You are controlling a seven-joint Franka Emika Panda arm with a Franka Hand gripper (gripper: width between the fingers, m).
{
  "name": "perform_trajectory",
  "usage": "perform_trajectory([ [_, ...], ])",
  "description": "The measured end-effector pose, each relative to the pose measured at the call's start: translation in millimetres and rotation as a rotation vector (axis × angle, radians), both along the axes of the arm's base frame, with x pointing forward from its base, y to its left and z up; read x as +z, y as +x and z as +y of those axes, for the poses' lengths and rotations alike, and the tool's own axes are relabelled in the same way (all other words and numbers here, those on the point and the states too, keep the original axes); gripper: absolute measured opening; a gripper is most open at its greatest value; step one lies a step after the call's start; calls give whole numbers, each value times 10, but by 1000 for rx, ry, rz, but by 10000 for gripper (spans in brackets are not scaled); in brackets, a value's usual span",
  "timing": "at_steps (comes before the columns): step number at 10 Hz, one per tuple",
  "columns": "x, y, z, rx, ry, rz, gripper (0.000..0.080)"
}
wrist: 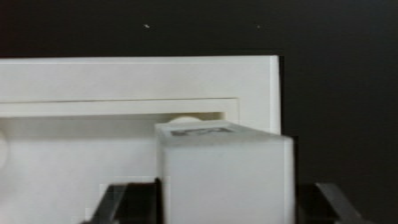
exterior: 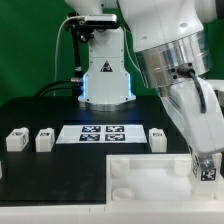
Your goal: Assemble one leg
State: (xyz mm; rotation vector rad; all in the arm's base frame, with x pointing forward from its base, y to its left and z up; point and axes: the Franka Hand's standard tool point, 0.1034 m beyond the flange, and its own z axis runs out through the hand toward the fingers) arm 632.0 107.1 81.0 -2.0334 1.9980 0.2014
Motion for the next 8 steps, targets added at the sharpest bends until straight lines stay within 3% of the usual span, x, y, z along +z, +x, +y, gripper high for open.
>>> perform_trajectory([
  [1, -10, -30, 19, 105, -14, -9, 405],
  [2, -26, -117, 88, 322, -37, 10, 544],
  [3, -19, -113, 120, 461, -34, 8, 616],
  [6, -27, -81, 108, 745, -44, -98, 648],
  [8, -52, -52, -14, 1047, -68, -188, 649],
])
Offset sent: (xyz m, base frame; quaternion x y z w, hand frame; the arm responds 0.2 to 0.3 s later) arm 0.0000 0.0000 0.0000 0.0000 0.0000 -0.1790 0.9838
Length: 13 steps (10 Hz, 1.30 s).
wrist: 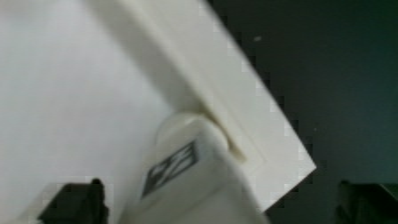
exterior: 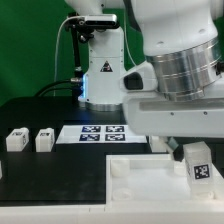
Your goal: Assemble one leg
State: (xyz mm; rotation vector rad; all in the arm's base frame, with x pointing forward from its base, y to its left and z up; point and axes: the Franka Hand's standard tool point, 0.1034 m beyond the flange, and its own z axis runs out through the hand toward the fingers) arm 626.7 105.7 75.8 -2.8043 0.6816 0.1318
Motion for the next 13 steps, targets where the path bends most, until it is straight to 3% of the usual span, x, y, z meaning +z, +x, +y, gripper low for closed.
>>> perform_trajectory([
  [1, 40, 70, 4, 188, -32, -64, 649],
  [3, 36, 86, 46, 194, -31, -84, 649],
  [4, 37, 87, 45, 190, -30, -84, 525],
  [5, 38, 86, 58, 98, -27, -61, 525],
  [6, 38, 87, 54, 12, -24, -39, 335],
  [9, 28, 93, 0, -287, -13, 36, 314],
  [11, 9, 80, -65, -641, 48, 132, 314],
  [13, 11, 49, -48, -897, 82, 219, 313],
])
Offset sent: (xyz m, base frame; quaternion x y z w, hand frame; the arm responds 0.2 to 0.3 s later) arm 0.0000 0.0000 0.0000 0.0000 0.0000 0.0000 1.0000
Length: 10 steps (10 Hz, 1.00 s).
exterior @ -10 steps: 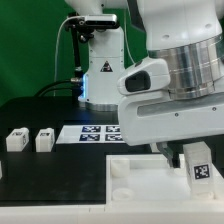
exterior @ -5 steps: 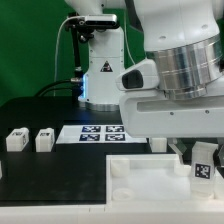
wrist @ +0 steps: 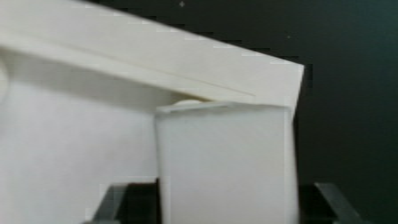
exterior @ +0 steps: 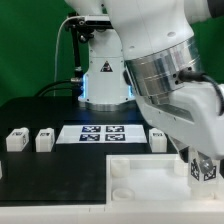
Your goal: Assemble one leg
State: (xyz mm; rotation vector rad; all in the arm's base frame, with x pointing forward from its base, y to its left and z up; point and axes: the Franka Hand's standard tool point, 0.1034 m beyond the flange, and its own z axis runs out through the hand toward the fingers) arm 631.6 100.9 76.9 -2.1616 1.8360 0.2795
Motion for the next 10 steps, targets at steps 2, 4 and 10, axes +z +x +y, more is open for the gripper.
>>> perform_trajectory([
  [2, -2, -9, 3, -82, 18, 26, 313],
  [4, -9, -22, 3, 8, 12, 3, 316],
  [10, -7, -54, 22, 754, -62, -190, 648],
])
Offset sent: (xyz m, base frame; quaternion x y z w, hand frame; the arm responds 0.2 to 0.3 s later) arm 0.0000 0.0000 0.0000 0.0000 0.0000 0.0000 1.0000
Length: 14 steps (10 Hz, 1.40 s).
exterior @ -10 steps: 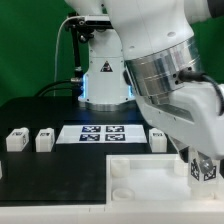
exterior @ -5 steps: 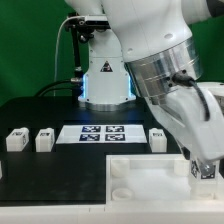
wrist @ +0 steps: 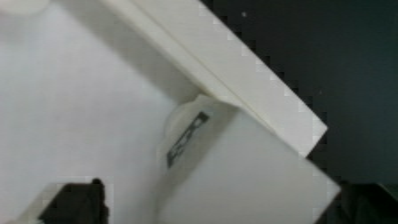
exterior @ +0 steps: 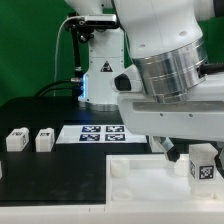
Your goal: Assemble one leg
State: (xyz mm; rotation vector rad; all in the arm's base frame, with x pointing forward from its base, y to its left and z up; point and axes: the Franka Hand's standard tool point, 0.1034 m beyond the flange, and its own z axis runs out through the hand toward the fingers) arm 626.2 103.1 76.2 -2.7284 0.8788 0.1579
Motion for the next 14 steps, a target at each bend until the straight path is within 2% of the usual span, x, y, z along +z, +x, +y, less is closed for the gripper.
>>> perform_trajectory([
  [1, -1, -26, 33, 173, -41, -30, 648],
  [2, 2, -32, 59, 312, -60, -64, 649],
  [4, -8, -36, 65, 329, -59, -68, 649],
  [5, -10, -37, 66, 329, -59, -68, 513],
  [6, -10, -38, 77, 262, -57, -50, 513],
  [7, -12, -42, 82, 177, -59, -27, 330],
  [8, -16, -45, 76, 85, -63, -2, 294],
  [9, -14, -42, 80, -26, -57, 27, 294],
  [12, -9, -10, 94, -605, -6, 173, 294],
  [13, -14, 0, 108, -759, -2, 208, 294],
  [14, -14, 0, 106, -775, 4, 216, 294],
])
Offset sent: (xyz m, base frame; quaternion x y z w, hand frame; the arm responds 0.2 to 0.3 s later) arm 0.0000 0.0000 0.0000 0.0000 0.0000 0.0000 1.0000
